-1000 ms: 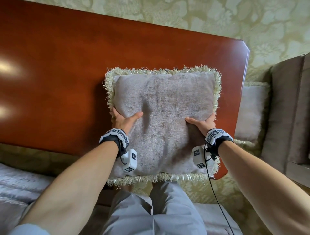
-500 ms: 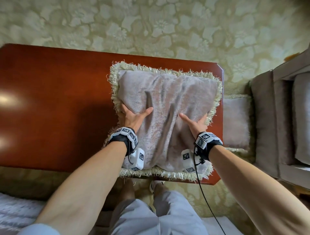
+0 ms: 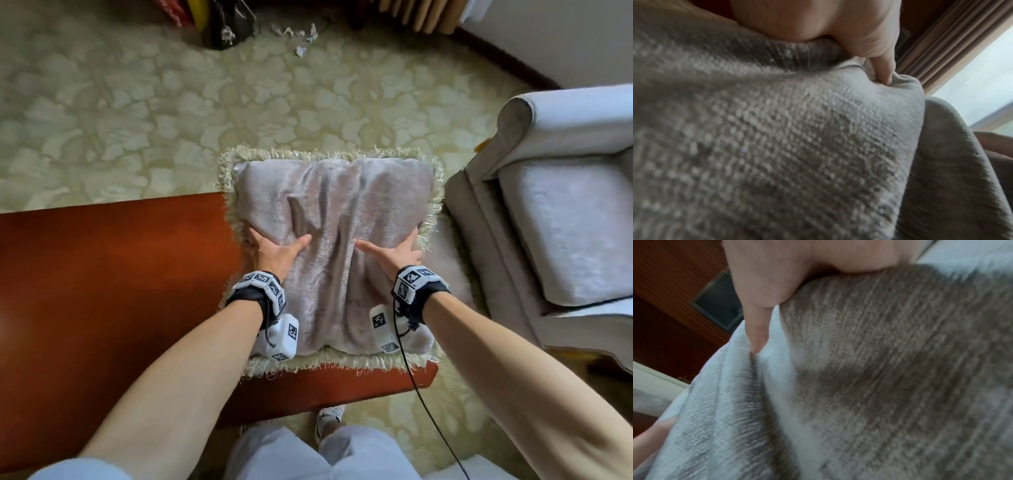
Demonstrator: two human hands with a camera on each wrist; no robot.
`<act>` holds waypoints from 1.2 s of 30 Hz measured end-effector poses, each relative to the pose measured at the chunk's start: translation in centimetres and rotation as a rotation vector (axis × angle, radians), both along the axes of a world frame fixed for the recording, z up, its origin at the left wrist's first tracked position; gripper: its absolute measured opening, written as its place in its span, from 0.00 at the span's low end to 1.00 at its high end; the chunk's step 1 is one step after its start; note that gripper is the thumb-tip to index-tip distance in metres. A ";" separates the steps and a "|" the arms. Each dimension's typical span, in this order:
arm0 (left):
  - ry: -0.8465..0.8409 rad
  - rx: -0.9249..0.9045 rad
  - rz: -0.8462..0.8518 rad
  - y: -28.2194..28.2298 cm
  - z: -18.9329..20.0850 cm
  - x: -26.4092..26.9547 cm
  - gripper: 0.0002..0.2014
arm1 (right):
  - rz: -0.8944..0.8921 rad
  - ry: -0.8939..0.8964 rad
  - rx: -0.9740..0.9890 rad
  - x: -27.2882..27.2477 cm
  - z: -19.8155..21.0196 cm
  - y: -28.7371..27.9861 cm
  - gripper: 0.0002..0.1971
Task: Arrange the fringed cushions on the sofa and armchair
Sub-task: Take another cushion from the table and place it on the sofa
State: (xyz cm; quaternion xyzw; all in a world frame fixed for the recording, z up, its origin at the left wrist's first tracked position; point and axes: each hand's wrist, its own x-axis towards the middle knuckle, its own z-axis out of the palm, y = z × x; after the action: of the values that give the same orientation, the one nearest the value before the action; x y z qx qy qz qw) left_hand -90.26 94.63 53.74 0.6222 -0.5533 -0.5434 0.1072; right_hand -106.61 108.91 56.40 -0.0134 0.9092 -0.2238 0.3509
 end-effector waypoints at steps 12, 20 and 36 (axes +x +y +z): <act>0.003 -0.148 -0.425 -0.5 4.8 -2.6 0.69 | -0.384 0.072 -0.048 4.8 5.7 4.8 0.76; -0.001 -0.174 -0.728 6.7 8.3 -5.6 0.69 | -0.687 0.121 -0.061 7.0 9.0 12.9 0.76; 0.021 -0.317 -1.335 38.9 11.2 -7.0 0.71 | -1.381 0.283 -0.135 18.4 9.8 43.6 0.71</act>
State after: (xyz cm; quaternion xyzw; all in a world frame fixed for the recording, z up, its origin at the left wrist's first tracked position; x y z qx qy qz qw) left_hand -97.26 133.50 64.92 0.1192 -0.8900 -0.4116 -0.1557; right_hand -88.19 152.50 66.15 0.5156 0.7309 -0.4471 0.0057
